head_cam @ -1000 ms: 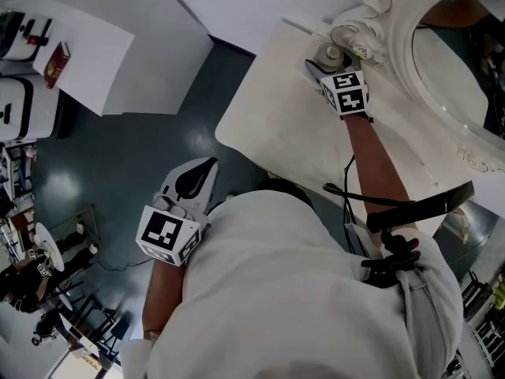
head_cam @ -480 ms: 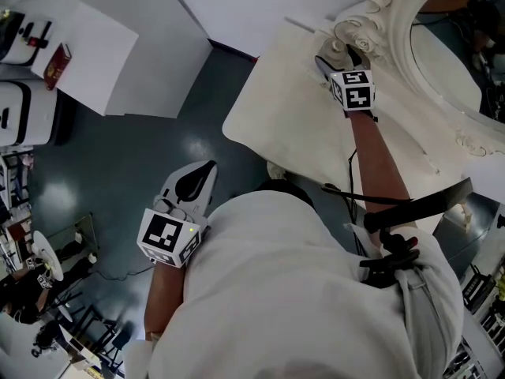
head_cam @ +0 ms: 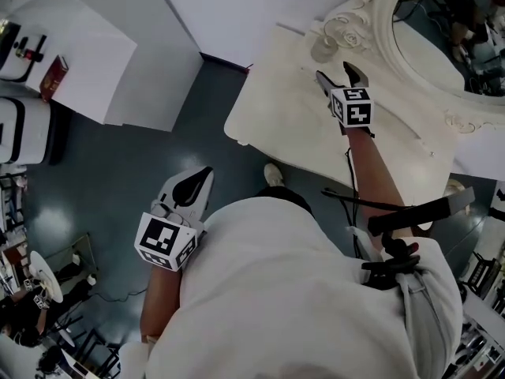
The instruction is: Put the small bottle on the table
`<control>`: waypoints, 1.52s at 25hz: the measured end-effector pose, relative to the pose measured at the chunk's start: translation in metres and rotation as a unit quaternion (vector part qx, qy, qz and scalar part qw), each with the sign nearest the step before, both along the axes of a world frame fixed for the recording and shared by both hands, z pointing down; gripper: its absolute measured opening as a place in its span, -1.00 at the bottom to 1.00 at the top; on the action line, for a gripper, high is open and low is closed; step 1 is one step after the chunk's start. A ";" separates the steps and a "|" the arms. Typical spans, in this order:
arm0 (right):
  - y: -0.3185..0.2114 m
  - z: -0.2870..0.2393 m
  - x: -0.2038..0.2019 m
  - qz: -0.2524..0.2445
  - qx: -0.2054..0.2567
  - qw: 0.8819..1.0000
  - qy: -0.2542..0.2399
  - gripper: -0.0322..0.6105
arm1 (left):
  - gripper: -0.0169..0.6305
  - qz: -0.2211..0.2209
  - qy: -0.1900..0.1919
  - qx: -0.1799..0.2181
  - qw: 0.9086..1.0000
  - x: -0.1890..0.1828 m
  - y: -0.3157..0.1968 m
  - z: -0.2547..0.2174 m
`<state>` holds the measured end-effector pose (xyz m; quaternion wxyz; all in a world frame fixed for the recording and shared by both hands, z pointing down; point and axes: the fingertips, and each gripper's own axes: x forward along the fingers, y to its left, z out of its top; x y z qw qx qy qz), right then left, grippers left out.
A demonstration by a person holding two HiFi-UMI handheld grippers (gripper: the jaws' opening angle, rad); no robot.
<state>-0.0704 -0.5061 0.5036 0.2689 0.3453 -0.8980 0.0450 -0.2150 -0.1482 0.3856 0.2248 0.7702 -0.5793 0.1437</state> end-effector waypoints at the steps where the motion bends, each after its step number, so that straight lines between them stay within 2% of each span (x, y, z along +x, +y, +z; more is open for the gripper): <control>1: 0.011 -0.002 0.001 0.000 -0.001 1.000 -0.001 0.10 | -0.94 0.002 0.001 0.002 1.000 -0.001 0.006 0.000; 16: 0.194 -0.022 0.001 -0.022 -0.015 1.000 0.006 -0.87 | -0.94 0.033 0.021 0.024 0.999 -0.005 0.108 0.002; 26: 0.324 -0.027 -0.025 -0.089 -0.041 0.995 0.004 -0.90 | -0.94 0.053 0.030 0.023 0.998 0.002 0.171 0.018; 38: 0.460 -0.038 -0.062 -0.181 -0.068 0.981 -0.023 -0.90 | -0.94 0.054 0.037 0.021 0.998 -0.001 0.228 0.032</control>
